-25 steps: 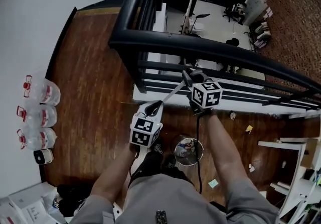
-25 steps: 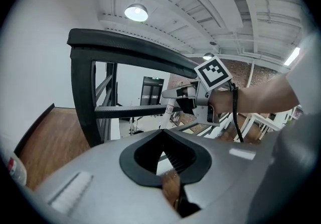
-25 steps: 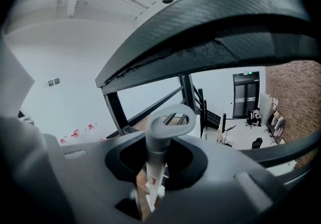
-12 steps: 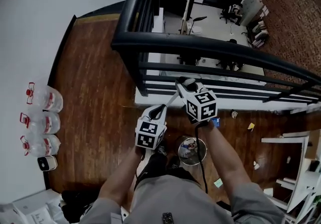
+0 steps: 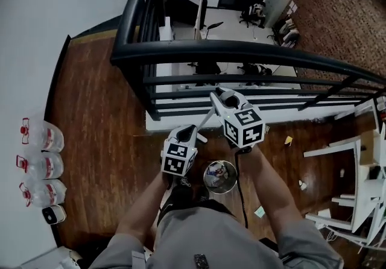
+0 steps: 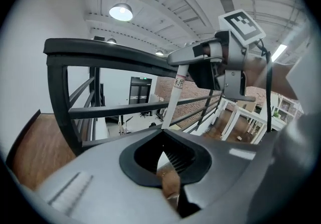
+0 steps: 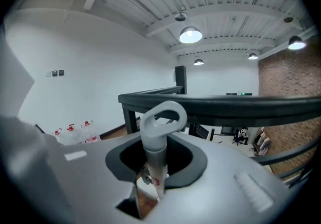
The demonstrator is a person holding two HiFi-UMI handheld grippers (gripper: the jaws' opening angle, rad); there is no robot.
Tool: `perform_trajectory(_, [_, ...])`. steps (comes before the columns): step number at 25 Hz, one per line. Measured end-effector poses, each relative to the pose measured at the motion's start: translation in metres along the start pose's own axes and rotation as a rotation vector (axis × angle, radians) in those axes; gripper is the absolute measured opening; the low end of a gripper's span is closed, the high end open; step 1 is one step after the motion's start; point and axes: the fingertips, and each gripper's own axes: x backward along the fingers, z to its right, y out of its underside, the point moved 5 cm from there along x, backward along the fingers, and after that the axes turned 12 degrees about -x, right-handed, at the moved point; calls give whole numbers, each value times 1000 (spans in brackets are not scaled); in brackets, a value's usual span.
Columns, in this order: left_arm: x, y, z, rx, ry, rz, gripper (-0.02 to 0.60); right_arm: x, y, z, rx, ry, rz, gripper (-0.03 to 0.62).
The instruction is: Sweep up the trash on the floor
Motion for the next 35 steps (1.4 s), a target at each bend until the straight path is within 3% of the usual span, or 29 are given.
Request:
perform_trajectory(13, [-37,-41,109,-179,242,34,8,160,-50,34,-77,169,211,67])
perform_trajectory(21, [-71,-55,201,-280,444,58,255,244,-63,34,-80,247,305,67])
perform_trajectory(23, [-79,-60,225,-311,480,71,279,262,-65,33,-79,270,323,67])
perform_trajectory(28, [-102,-85,263,-355,512,131,262,311,-71,37,-88,329,370,67])
perform_trajectory(31, [-108,-101,293,-472,552,187,185,346,-70,51,-121,369,395,67])
perform_trajectory(34, [-106,-105,331,-585,612,225,57,375,-65,64,-142,412,416,67])
perform_trajectory(35, [-107,-107,342,-600,629,232,55,384,-63,67,-141,428,423,69])
